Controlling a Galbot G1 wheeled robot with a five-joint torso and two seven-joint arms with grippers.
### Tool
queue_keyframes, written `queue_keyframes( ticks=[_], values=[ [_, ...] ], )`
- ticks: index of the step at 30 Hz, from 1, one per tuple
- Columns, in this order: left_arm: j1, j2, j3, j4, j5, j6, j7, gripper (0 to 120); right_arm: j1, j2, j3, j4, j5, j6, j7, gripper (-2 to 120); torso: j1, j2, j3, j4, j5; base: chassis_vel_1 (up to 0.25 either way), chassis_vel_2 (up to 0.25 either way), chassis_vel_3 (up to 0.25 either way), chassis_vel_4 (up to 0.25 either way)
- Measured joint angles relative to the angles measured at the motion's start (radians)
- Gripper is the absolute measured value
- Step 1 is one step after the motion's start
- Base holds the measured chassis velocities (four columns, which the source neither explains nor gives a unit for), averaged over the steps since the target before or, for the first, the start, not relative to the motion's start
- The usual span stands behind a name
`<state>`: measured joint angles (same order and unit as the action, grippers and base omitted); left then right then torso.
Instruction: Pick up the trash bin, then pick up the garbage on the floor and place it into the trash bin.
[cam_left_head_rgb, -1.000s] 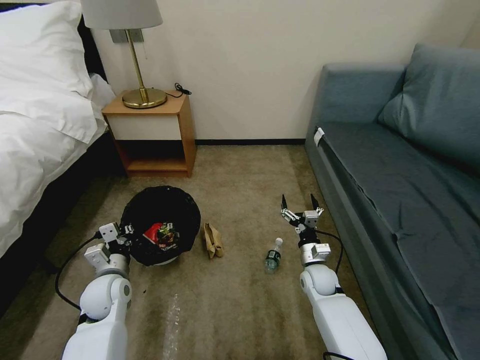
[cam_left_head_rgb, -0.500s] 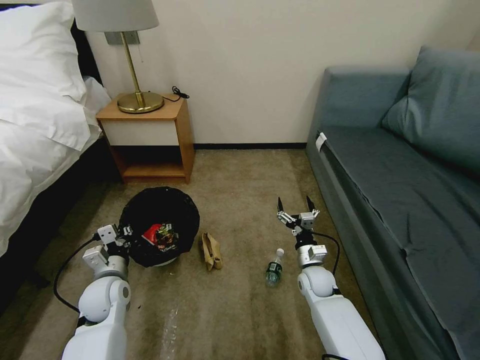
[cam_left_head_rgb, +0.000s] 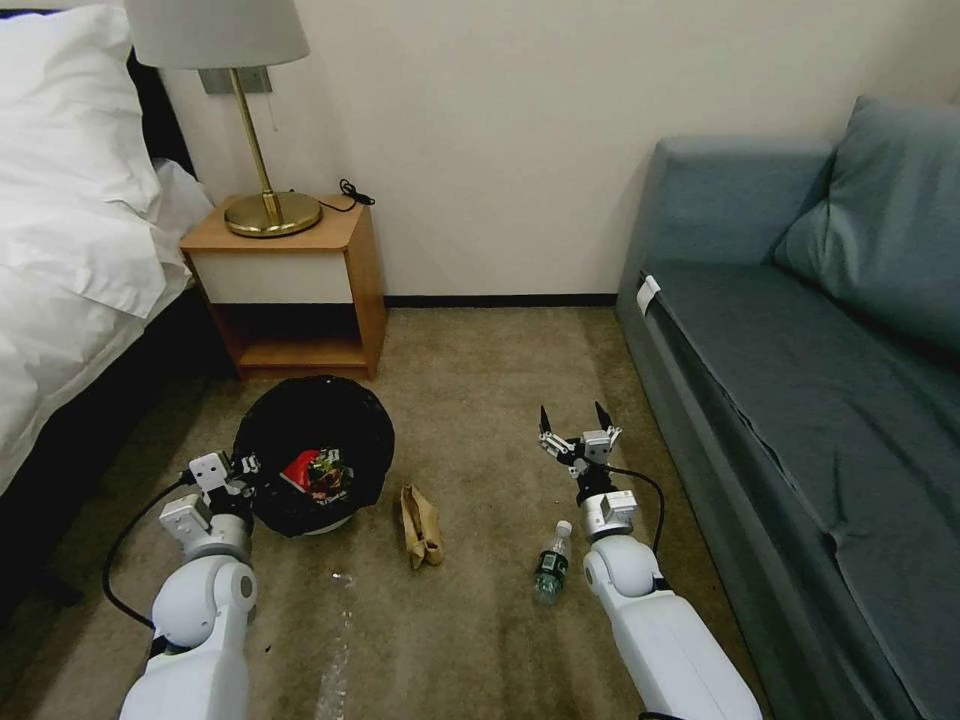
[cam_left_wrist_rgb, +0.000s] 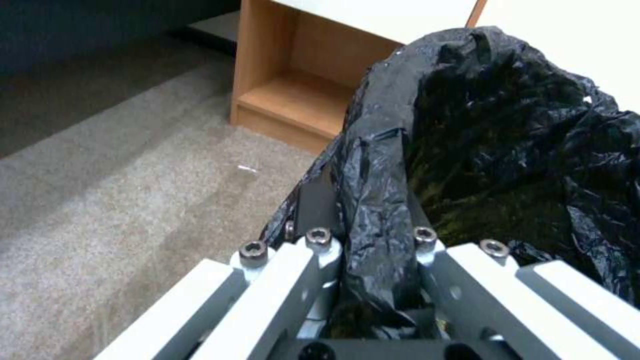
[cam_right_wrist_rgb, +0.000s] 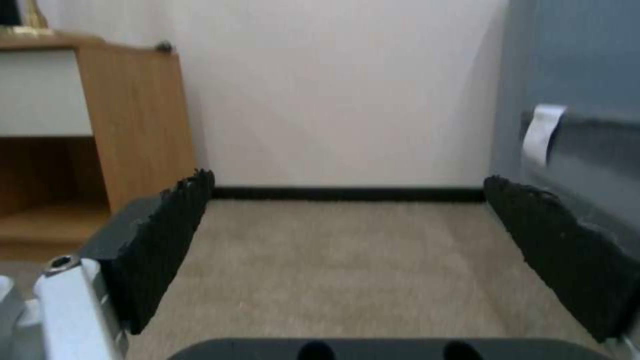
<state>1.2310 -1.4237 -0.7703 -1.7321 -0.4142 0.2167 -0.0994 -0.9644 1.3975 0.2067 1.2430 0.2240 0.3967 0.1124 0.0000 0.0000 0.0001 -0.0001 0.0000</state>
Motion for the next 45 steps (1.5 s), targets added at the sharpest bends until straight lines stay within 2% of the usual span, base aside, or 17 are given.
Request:
queue_keyframes(
  ticks=[2, 7, 9, 10, 12, 13, 15, 16, 18, 19, 20, 22, 24, 25, 27, 33, 45],
  values=[
    [0.006, -0.002, 0.000, -0.001, 0.000, -0.001, 0.000, 4, 0.012, -0.020, -0.055, 0.000, 0.054, -0.065, 0.050, 100, 0.000, 0.000, 0.000, 0.0001, 0.0000, 0.000, 0.000, 0.000, 0.000],
    [0.012, -0.005, 0.001, -0.001, 0.002, -0.002, 0.000, 4, 0.028, -0.033, -0.097, -0.001, 0.122, -0.124, 0.073, 100, 0.000, 0.000, 0.000, 0.0002, 0.0000, 0.000, 0.000, 0.000, 0.000],
    [0.020, -0.007, 0.000, -0.001, 0.004, -0.005, 0.001, 4, 0.042, -0.049, -0.138, 0.009, 0.224, -0.217, 0.085, 100, 0.000, 0.000, 0.000, 0.0001, 0.0000, 0.000, 0.000, 0.000, 0.000],
    [0.020, -0.007, 0.000, -0.001, 0.004, -0.005, 0.001, 4, 0.042, -0.049, -0.138, 0.009, 0.224, -0.217, 0.085, 100, 0.000, 0.000, 0.000, 0.0001, 0.0000, 0.000, 0.000, 0.000, 0.000],
    [0.026, -0.007, -0.002, -0.001, 0.004, -0.006, 0.002, 4, 0.054, -0.056, -0.168, 0.035, 0.298, -0.320, 0.126, 100, 0.000, 0.000, 0.000, -0.0001, -0.0001, 0.000, 0.000, 0.000, 0.000],
    [0.026, -0.007, -0.002, -0.001, 0.004, -0.006, 0.002, 4, 0.054, -0.056, -0.168, 0.035, 0.298, -0.320, 0.126, 100, 0.000, 0.000, 0.000, -0.0001, -0.0001, 0.000, 0.000, 0.000, 0.000],
    [0.030, -0.007, -0.007, 0.000, 0.004, -0.009, 0.004, 4, 0.071, -0.056, -0.194, 0.045, 0.337, -0.424, 0.204, 100, 0.000, 0.000, 0.000, 0.0003, 0.0000, 0.000, 0.000, 0.000, 0.000],
    [0.030, -0.007, -0.007, 0.000, 0.004, -0.009, 0.004, 4, 0.071, -0.056, -0.194, 0.045, 0.337, -0.424, 0.204, 100, 0.000, 0.000, 0.000, 0.0003, 0.0000, 0.000, 0.000, 0.000, 0.000],
    [0.035, -0.006, -0.016, 0.009, 0.003, -0.013, 0.004, 4, 0.093, -0.067, -0.225, 0.051, 0.385, -0.598, 0.292, 100, 0.000, 0.000, 0.000, 0.0002, 0.0000, 0.000, 0.000, 0.000, 0.000],
    [0.035, -0.006, -0.016, 0.009, 0.003, -0.013, 0.004, 4, 0.093, -0.067, -0.225, 0.051, 0.385, -0.598, 0.292, 100, 0.000, 0.000, 0.000, 0.0002, 0.0000, 0.000, 0.000, 0.000, 0.000],
    [0.037, -0.006, -0.018, 0.012, 0.003, -0.013, 0.004, 4, 0.100, -0.074, -0.234, 0.057, 0.406, -0.675, 0.326, 100, 0.000, 0.000, 0.000, 0.0002, 0.0000, 0.000, 0.000, 0.000, 0.000],
    [0.038, -0.005, -0.019, 0.014, 0.002, -0.013, 0.004, 4, 0.102, -0.076, -0.236, 0.060, 0.417, -0.706, 0.341, 100, 0.000, 0.000, 0.000, 0.0002, 0.0000, 0.000, 0.000, 0.000, 0.000],
    [0.035, -0.003, -0.023, 0.032, 0.001, -0.016, 0.005, 4, 0.113, -0.089, -0.236, 0.093, 0.558, -0.895, 0.454, 100, 0.000, 0.000, 0.000, 0.0002, 0.0000, 0.000, 0.000, 0.000, 0.000],
    [0.035, -0.003, -0.023, 0.032, 0.001, -0.016, 0.005, 4, 0.113, -0.089, -0.236, 0.093, 0.558, -0.895, 0.454, 100, 0.000, 0.000, 0.000, 0.0002, 0.0000, 0.000, 0.000, 0.000, 0.000],
    [0.017, -0.003, -0.022, 0.060, -0.001, -0.018, 0.005, 4, 0.116, -0.106, -0.213, 0.153, 0.716, -1.067, 0.530, 100, 0.000, 0.000, 0.000, 0.0001, -0.0001, 0.000, 0.000, 0.000, 0.000],
    [-0.005, -0.006, -0.015, 0.088, -0.001, -0.022, 0.006, 4, 0.108, -0.096, -0.201, 0.155, 0.774, -1.147, 0.543, 100, 0.000, 0.000, 0.000, 0.0002, 0.0001, 0.000, 0.000, 0.000, 0.000],
    [-0.010, 0.003, -0.027, 0.100, -0.016, -0.024, 0.007, 4, 0.065, -0.053, -0.191, 0.061, 0.671, -1.142, 0.478, 100, 0.000, 0.000, 0.000, 0.0001, 0.0000, 0.000, 0.000, 0.000, 0.000]
  ],
)
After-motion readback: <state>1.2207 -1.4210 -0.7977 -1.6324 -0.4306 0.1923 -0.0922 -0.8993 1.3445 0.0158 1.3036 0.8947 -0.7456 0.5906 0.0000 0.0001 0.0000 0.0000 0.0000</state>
